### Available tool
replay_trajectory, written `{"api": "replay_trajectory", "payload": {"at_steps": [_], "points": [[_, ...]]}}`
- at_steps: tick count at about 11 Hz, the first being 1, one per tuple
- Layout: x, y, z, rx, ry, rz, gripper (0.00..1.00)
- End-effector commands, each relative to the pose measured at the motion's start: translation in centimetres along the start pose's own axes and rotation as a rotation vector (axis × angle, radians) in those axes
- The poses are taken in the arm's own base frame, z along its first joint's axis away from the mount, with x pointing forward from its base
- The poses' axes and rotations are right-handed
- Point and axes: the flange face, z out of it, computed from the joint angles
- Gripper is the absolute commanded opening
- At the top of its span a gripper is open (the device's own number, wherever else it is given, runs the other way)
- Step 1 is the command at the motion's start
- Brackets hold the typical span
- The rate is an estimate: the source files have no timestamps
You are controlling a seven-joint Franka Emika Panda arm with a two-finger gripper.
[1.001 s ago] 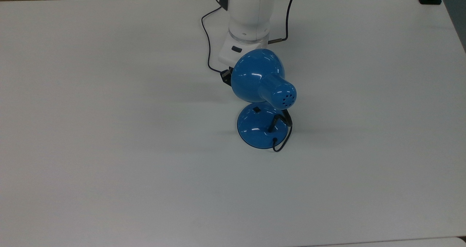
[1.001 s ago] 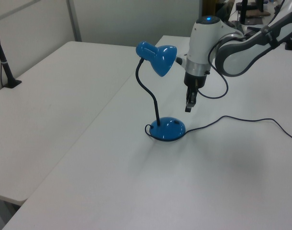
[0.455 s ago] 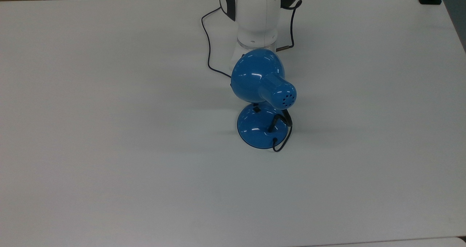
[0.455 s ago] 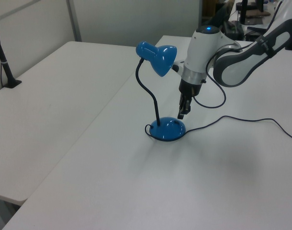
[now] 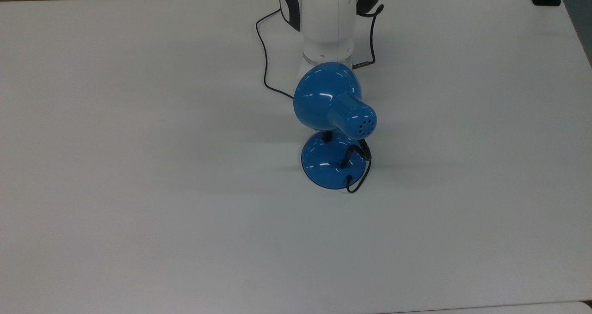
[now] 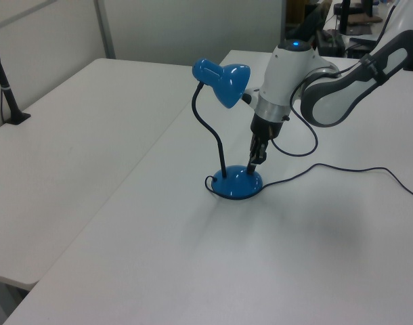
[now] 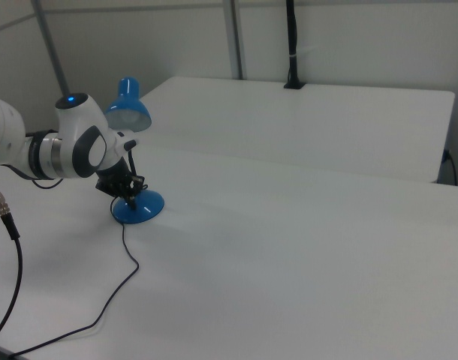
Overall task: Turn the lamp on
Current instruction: 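Press the switch on the blue lamp base with the gripper fingertips, then lift the gripper up away from the lit lamp base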
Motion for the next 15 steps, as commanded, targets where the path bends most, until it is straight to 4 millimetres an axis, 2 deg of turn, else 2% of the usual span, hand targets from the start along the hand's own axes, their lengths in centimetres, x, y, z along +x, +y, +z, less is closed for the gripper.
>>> {"api": "replay_trajectory", "payload": {"at_steps": [1, 7, 10, 11, 13, 15], "points": [[0.0, 0.1, 0.6, 0.001, 0.035, -0.024, 0.0], [0.0, 0.0, 2.0, 0.009, 0.03, -0.036, 0.0], [0.0, 0.6, 2.6, 0.01, 0.045, -0.047, 0.0], [0.1, 0.7, 2.2, 0.01, 0.05, -0.053, 0.0], [0.1, 0.6, -0.4, 0.002, 0.048, -0.035, 0.0], [-1.4, -0.1, -3.8, -0.006, -0.131, -0.005, 0.0]]}}
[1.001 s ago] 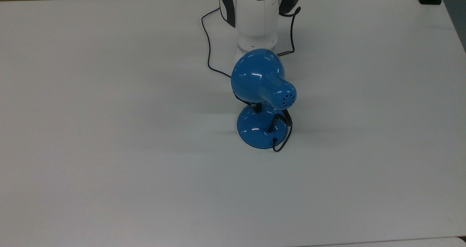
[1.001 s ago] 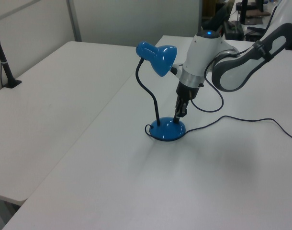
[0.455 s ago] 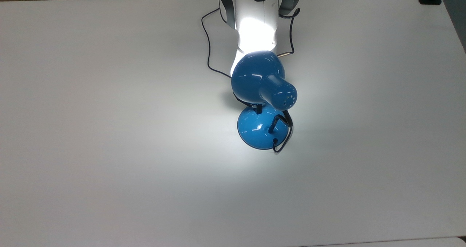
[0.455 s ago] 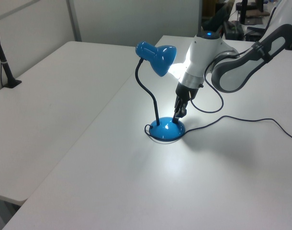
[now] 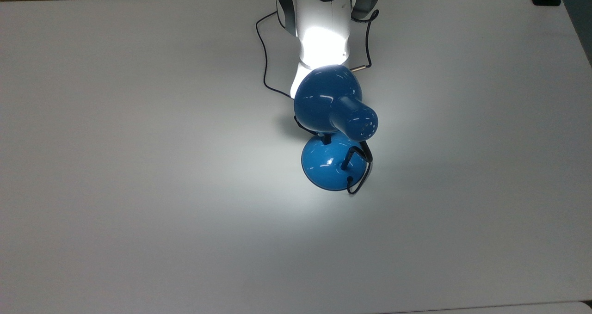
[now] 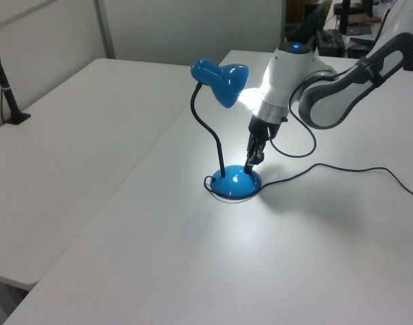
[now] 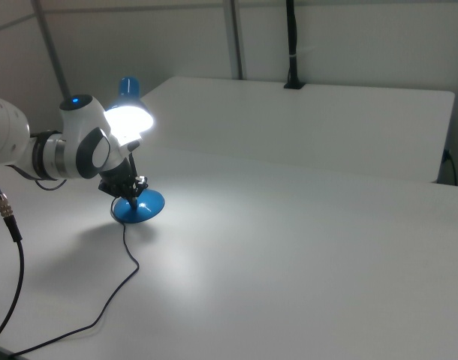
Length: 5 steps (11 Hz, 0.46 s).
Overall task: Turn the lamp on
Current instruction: 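Lift the gripper up away from the lit lamp base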
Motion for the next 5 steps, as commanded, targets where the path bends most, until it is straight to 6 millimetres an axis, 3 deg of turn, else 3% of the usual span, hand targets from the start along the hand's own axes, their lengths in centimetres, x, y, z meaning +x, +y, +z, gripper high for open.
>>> {"api": "replay_trajectory", "payload": {"at_steps": [1, 5], "points": [[-2.2, -0.9, -6.3, -0.021, -0.211, 0.042, 0.01], [-3.9, 0.3, -13.5, -0.07, -0.309, 0.173, 0.0]]}}
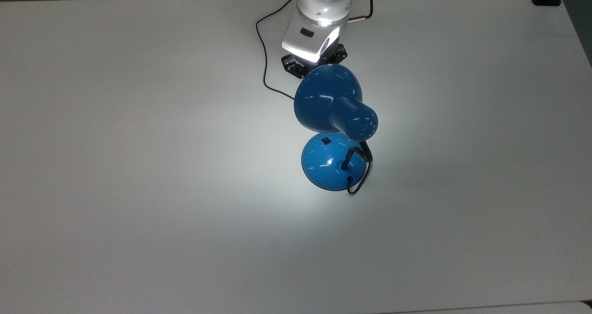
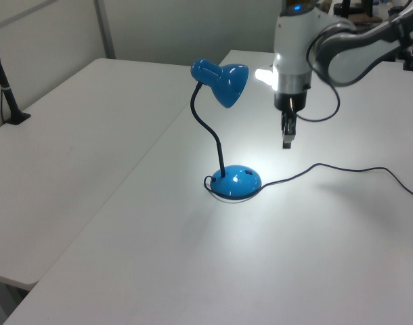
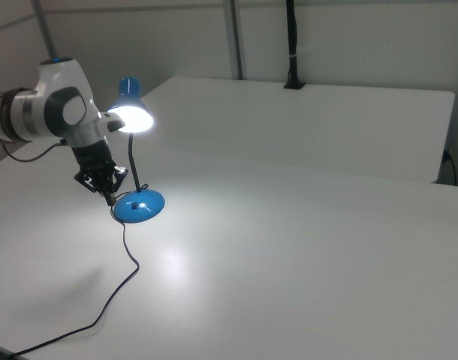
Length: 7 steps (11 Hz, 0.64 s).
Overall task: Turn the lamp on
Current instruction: 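Lift the gripper up away from the lit lamp base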
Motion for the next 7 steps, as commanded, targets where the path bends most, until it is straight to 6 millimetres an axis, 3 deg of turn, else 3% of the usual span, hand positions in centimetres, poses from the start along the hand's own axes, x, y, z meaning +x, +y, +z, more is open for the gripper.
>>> {"api": "replay_trajectory", "payload": {"at_steps": [1, 4, 7], "points": [[-2.3, 2.6, -5.2, -0.023, -0.03, 0.151, 0.01], [-2.0, 6.6, -10.3, -0.024, -0.013, 0.247, 0.05], [-3.0, 10.2, -13.8, -0.023, -0.033, 0.318, 0.32]]}}
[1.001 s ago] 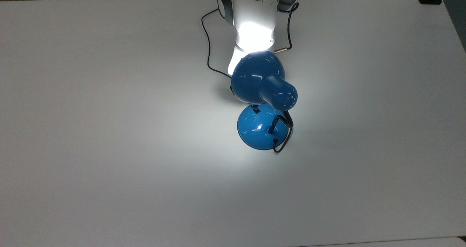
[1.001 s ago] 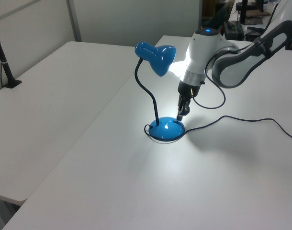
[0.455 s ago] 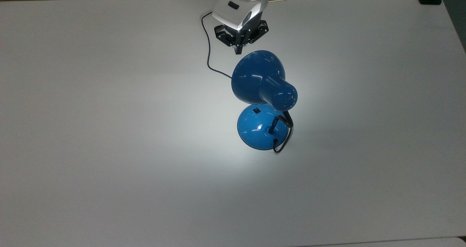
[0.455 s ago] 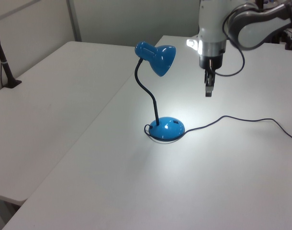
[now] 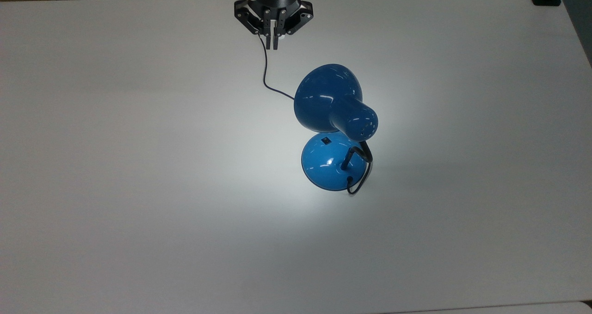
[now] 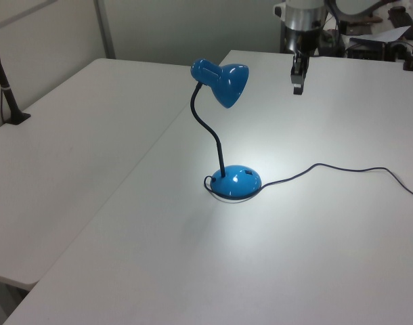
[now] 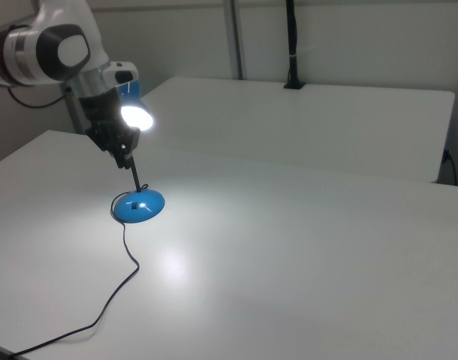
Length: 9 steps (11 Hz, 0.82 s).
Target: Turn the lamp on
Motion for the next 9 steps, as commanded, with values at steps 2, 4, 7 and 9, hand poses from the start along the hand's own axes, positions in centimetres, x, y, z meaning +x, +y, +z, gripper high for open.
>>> {"api": "replay_trajectory", "payload": {"at_steps": [2, 4, 7, 9], "points": [[-0.4, 3.2, -3.7, 0.037, -0.024, 0.097, 0.7], [-0.6, 3.7, -4.4, 0.034, -0.012, 0.153, 1.0], [-1.1, 5.2, -5.7, 0.035, 0.011, 0.187, 1.0], [-1.2, 5.5, -6.4, 0.036, 0.008, 0.187, 1.0]]}}
